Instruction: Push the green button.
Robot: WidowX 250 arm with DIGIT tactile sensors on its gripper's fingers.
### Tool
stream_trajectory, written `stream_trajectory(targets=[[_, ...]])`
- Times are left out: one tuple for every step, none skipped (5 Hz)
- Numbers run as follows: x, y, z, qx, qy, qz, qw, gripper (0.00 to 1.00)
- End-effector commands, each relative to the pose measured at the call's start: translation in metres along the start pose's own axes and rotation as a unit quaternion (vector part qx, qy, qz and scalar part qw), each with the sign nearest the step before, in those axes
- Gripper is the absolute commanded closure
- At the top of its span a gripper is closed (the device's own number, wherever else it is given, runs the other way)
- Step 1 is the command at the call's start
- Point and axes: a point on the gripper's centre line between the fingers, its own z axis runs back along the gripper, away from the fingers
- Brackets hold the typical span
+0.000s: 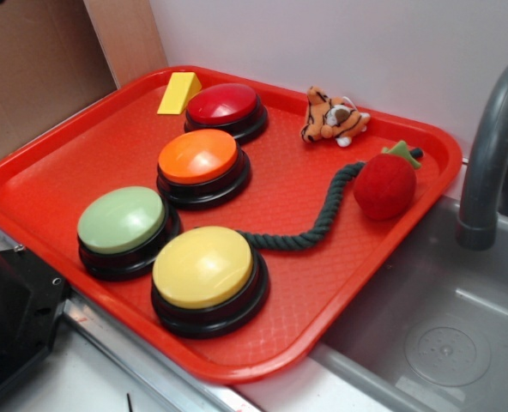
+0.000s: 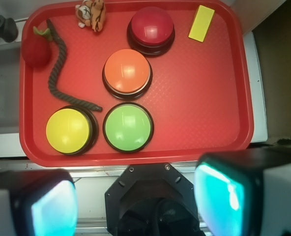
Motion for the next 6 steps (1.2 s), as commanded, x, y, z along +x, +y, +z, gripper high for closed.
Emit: stream_trajectory(targets=[[0.0,0.0,0.0,0.0,0.0,0.0,1.0,0.0],[0.004,0.008,-0.042,-0.001,0.026,-0.058,0.998,0.0],[0.011,0.004,-0.075,0.02,0.037,-0.123,0.991,0.0],[0.019,0.002,-0.101,0.032,0.025,-0.191,0.981,0.0],[0.015,0.004,-0.137,0.029,0.02,-0.24,0.97,0.0],[0.01,0.012,-0.164,0.009,0.001,-0.248,0.969,0.0]])
